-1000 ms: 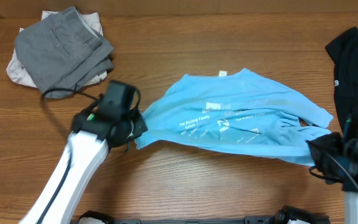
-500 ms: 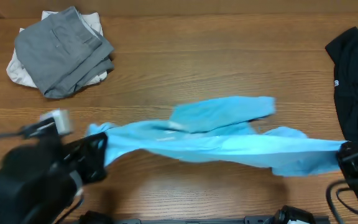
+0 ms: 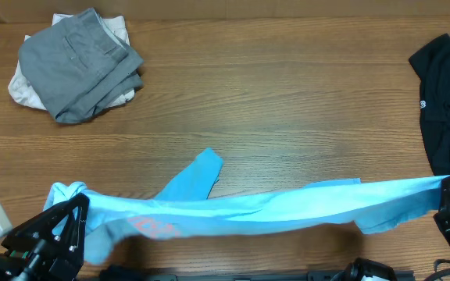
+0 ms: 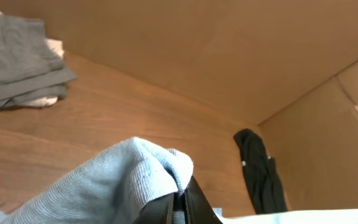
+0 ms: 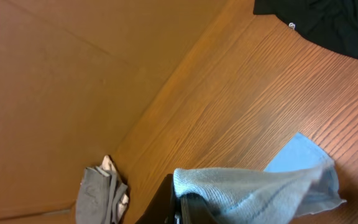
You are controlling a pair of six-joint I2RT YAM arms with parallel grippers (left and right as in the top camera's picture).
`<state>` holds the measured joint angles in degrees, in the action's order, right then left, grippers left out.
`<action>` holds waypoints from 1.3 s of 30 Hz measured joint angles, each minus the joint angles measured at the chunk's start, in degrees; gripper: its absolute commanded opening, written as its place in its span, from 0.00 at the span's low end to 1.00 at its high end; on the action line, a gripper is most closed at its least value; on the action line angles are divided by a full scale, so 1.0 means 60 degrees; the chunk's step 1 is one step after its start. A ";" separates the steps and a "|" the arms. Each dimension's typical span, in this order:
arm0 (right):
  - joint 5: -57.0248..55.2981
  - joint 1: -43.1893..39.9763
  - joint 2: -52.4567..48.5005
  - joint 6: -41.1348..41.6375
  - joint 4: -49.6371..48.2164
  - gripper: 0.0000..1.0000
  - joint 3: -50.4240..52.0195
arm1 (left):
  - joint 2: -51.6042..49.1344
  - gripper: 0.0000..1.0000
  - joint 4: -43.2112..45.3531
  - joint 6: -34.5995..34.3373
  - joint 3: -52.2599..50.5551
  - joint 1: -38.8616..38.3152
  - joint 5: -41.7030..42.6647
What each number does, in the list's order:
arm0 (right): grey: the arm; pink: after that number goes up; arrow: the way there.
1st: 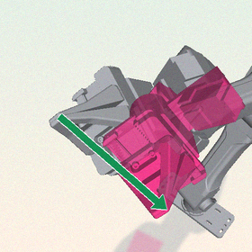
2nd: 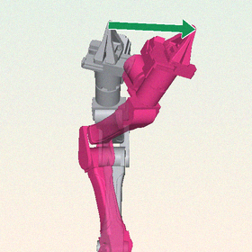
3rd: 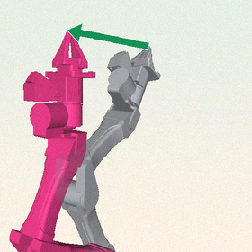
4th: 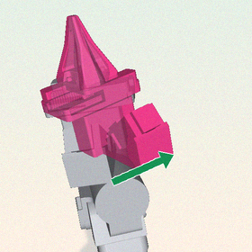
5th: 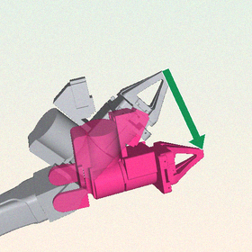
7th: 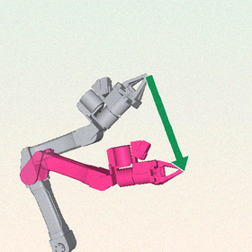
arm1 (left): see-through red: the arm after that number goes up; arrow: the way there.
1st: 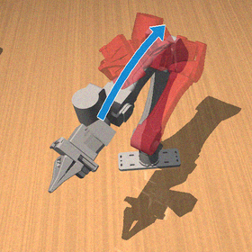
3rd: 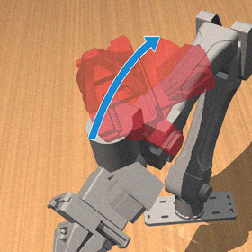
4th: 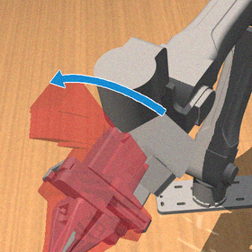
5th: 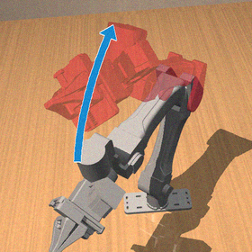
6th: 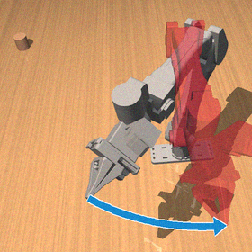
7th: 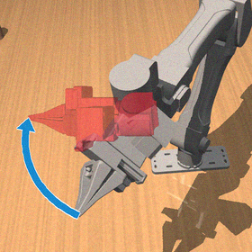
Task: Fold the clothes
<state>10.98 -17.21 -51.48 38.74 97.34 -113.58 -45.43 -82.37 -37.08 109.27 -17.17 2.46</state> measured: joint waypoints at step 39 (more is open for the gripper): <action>-0.2182 0.0000 -0.3610 0.0076 -0.1960 0.04 0.0000 | -0.8098 0.04 -0.0776 0.2036 0.3599 0.0000 -0.1213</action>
<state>-2.11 -17.21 -73.14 39.20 85.58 -113.58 -94.02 -87.02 -24.86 130.87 -17.17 -4.82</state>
